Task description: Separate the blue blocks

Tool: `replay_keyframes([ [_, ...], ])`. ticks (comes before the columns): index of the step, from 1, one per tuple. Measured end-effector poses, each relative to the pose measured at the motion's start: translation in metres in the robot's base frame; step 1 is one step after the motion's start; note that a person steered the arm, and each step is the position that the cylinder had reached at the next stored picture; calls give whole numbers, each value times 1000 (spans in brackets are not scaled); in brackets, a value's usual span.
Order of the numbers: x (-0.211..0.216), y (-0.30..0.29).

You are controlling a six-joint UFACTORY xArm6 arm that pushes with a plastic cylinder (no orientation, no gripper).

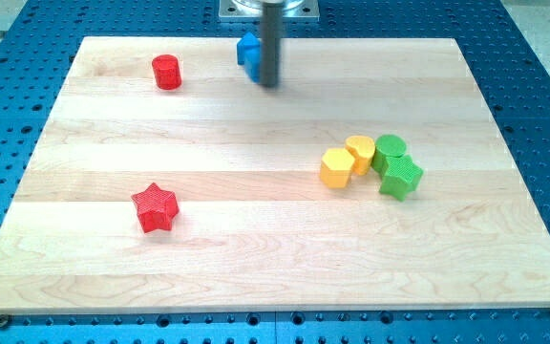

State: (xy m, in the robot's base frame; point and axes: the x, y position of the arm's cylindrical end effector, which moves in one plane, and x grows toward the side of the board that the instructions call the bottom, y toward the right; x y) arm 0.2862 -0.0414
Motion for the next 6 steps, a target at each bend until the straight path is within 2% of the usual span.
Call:
replay_keyframes([
  [1, -9, 75],
  [2, -81, 66],
  [3, -88, 17],
  [4, -72, -64],
  [5, -72, -82],
  [6, -85, -5],
])
